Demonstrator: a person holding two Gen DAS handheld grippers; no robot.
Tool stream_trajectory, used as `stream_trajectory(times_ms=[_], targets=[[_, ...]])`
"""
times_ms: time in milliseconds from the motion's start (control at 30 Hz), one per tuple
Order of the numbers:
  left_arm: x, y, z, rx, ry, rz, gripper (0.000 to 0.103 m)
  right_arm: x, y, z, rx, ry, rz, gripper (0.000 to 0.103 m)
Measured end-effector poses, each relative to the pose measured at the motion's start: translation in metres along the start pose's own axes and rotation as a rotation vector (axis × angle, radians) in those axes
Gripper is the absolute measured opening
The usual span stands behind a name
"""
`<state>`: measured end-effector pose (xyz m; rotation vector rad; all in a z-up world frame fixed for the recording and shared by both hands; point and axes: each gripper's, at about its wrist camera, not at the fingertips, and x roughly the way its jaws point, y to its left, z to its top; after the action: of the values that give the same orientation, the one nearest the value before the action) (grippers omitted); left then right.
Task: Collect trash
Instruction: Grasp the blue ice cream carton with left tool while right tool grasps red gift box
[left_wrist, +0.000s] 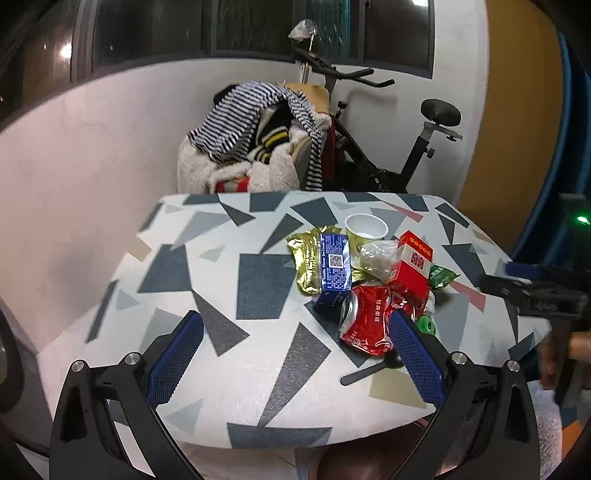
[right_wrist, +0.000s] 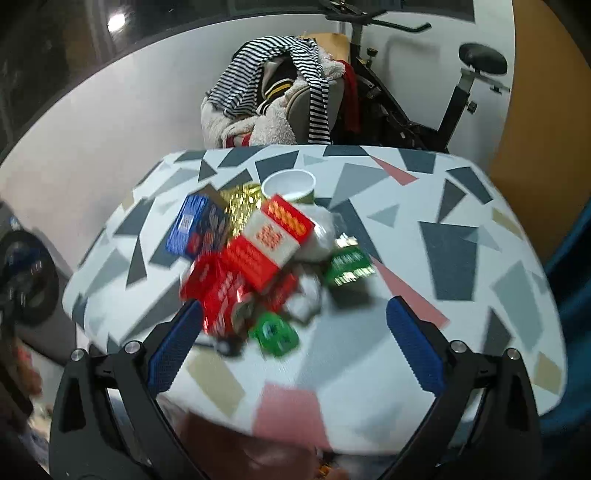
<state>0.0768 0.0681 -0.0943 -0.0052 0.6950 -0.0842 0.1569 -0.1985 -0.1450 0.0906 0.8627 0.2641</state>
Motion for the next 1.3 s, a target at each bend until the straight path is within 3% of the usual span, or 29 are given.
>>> stream_trajectory(times_ms=[167,367,433,467,667,800,1000,1100,1133,1200,1233,1300], targets=[[0.021,0.015,0.002,-0.035,0.012,-0.002,0.098,0.059,0.010,0.025,0.098,0.046,0.019,0.097],[0.034,0.024,-0.001,-0.020,0.025,0.015,0.098,0.111,0.008,0.042,0.199,0.126,-0.042,0.097],[0.039,0.026,-0.002,-0.019,0.035,0.015,0.098,0.118,0.007,0.044,0.193,0.163,-0.038,0.084],[0.040,0.027,-0.003,-0.025,0.038,0.013,0.098,0.117,0.006,0.044,0.198,0.168,-0.028,0.070],[0.058,0.030,0.000,-0.117,0.079,-0.051,0.096,0.066,0.011,0.041,0.106,0.026,0.086,0.069],[0.080,0.019,0.011,-0.147,0.112,-0.137,0.086,0.037,0.013,0.033,0.001,-0.047,0.061,0.068],[0.137,-0.028,0.042,-0.056,0.134,-0.184,0.086,0.019,-0.006,0.019,-0.025,-0.065,0.019,0.068],[0.166,-0.041,0.050,-0.024,0.161,-0.136,0.086,0.012,-0.018,0.010,-0.012,-0.062,0.011,0.068],[0.178,-0.041,0.051,-0.028,0.177,-0.121,0.084,0.009,-0.024,0.007,-0.009,-0.061,0.002,0.068],[0.198,-0.037,0.051,-0.053,0.235,-0.129,0.049,0.004,-0.030,0.002,-0.009,-0.063,-0.008,0.068],[0.201,-0.035,0.051,-0.051,0.250,-0.141,0.038,0.000,-0.035,-0.002,-0.009,-0.066,-0.013,0.068],[0.193,-0.032,0.051,-0.049,0.232,-0.168,0.038,-0.008,-0.041,-0.010,-0.009,-0.069,-0.019,0.068]])
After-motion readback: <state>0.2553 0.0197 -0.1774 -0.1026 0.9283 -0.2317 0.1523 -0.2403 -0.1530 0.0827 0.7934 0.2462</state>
